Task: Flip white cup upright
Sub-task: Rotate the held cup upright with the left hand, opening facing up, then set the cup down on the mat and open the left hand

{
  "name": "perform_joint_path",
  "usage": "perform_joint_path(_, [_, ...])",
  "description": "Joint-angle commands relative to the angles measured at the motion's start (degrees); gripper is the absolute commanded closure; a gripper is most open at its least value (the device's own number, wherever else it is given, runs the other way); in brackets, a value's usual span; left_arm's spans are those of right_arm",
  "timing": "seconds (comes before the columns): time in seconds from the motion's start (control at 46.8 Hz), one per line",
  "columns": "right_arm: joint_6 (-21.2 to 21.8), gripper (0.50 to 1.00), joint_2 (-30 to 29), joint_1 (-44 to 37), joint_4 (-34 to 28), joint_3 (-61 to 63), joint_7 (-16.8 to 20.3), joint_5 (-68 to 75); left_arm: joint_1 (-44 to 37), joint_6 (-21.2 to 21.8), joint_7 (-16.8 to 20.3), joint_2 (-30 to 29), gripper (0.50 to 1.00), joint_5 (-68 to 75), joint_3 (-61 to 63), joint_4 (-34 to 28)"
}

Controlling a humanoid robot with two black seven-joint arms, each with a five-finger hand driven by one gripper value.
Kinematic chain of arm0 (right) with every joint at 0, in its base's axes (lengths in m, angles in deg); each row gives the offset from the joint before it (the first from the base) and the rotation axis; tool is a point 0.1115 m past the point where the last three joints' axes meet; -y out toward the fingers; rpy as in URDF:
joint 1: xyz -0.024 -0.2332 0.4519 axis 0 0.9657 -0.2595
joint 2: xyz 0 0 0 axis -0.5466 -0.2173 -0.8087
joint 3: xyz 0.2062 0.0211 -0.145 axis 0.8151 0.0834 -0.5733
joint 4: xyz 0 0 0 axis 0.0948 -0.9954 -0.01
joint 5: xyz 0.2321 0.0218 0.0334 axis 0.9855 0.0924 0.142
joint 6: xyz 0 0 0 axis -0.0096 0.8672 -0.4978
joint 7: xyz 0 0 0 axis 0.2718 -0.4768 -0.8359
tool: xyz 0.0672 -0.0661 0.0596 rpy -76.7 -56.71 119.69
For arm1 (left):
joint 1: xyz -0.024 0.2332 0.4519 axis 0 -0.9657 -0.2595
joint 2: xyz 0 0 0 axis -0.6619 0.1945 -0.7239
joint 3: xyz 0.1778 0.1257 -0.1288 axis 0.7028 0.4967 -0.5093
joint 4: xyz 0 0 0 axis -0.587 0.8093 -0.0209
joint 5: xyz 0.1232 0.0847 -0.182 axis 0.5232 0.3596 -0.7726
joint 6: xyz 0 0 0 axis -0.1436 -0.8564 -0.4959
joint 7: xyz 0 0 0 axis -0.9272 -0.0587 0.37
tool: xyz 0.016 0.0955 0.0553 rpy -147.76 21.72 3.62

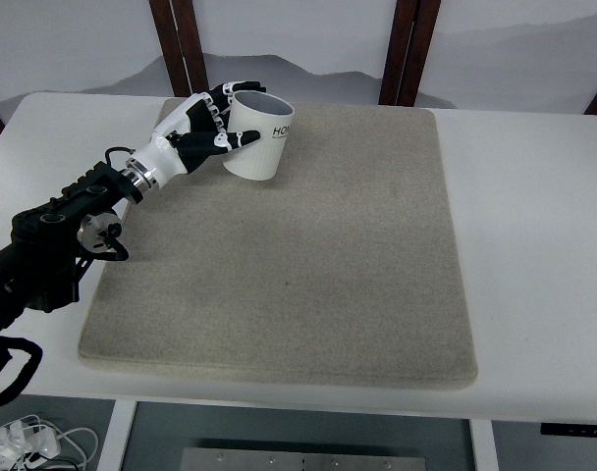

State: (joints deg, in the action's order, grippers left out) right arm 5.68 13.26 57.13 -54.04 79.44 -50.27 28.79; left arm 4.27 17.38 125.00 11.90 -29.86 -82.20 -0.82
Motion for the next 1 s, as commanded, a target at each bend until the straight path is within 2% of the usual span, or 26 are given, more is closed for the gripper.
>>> perform_joint_path(0.0, [0.0, 0.548, 0.0, 0.0, 0.0, 0.0, 0.0, 0.0, 0.0, 0.0, 0.0, 0.1, 0.913, 0.0, 1.8, -0.2])
perform_joint_path(0.128, [0.0, 0.548, 0.0, 0.0, 0.0, 0.0, 0.0, 0.0, 0.0, 1.2, 0.0, 0.7, 0.909, 0.0, 3.1, -0.1])
perform_joint_path(0.278, [0.0, 0.548, 0.0, 0.0, 0.0, 0.0, 0.0, 0.0, -0.3, 2.4, 0.0, 1.0, 0.879, -0.1, 3.6, -0.1])
perform_joint_path(0.406, [0.0, 0.548, 0.0, 0.0, 0.0, 0.0, 0.0, 0.0, -1.4, 4.0, 0.0, 1.7, 0.782, -0.1, 3.7, -0.1])
perform_joint_path(0.598, [0.0, 0.548, 0.0, 0.0, 0.0, 0.0, 0.0, 0.0, -1.9, 4.4, 0.0, 1.7, 0.705, -0.1, 3.4, -0.1])
perform_joint_path(0.662, [0.0, 0.548, 0.0, 0.0, 0.0, 0.0, 0.0, 0.0, -1.9, 4.5, 0.0, 1.7, 0.630, -0.2, 3.1, -0.1])
perform_joint_path(0.748, [0.0, 0.548, 0.0, 0.0, 0.0, 0.0, 0.0, 0.0, -1.9, 4.5, 0.0, 1.7, 0.604, -0.2, 3.0, -0.1])
perform_joint_path(0.791, [0.0, 0.548, 0.0, 0.0, 0.0, 0.0, 0.0, 0.0, -1.9, 4.5, 0.0, 1.7, 0.557, -0.4, 2.9, 0.2])
perform_joint_path(0.983, [0.0, 0.548, 0.0, 0.0, 0.0, 0.0, 0.0, 0.0, -1.8, 4.3, 0.0, 1.5, 0.521, -0.7, 2.8, 0.5])
